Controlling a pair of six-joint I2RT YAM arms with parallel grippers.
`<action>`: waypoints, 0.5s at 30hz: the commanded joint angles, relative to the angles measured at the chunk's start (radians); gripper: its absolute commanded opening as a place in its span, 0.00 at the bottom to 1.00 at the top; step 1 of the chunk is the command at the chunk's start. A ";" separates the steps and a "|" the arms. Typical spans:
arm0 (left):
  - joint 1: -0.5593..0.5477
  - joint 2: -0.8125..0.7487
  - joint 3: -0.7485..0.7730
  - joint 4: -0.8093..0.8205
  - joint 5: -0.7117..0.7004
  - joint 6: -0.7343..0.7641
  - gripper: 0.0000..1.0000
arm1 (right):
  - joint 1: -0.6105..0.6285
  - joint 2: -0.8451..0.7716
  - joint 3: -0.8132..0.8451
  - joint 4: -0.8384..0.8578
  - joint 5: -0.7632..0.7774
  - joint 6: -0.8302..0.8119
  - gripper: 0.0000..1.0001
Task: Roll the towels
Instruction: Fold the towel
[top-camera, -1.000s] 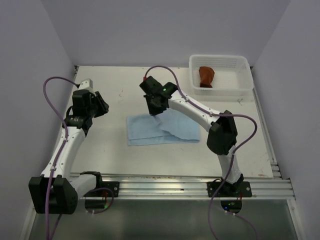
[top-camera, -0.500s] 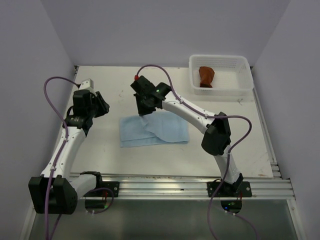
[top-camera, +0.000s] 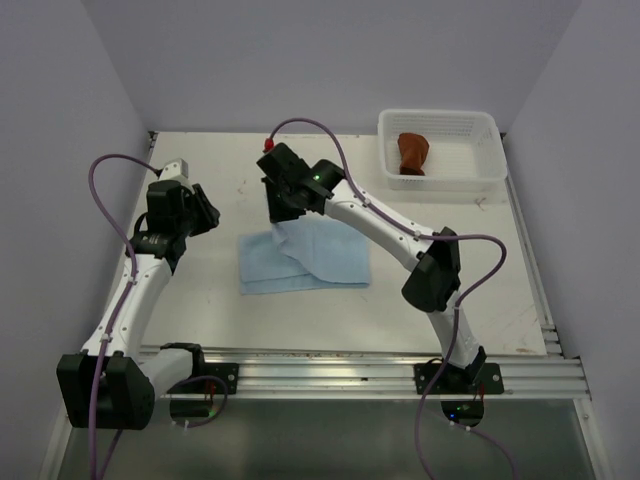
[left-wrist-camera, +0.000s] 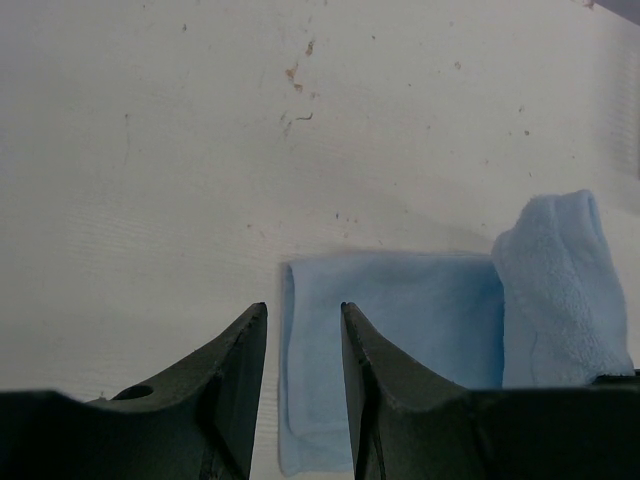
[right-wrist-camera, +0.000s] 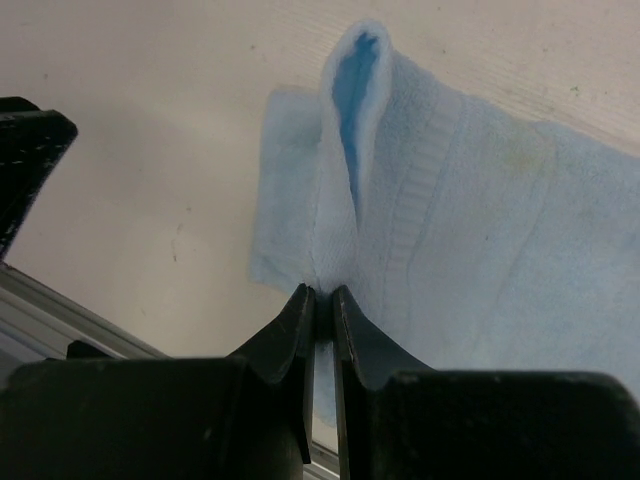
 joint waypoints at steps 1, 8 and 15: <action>-0.006 -0.023 -0.002 0.037 -0.007 0.026 0.40 | 0.019 -0.024 0.060 0.000 0.027 0.017 0.00; -0.008 -0.023 -0.002 0.035 -0.008 0.028 0.40 | 0.023 0.010 0.008 0.058 -0.010 0.028 0.00; -0.011 -0.023 -0.004 0.035 -0.007 0.029 0.40 | 0.025 0.056 -0.072 0.169 -0.104 0.054 0.00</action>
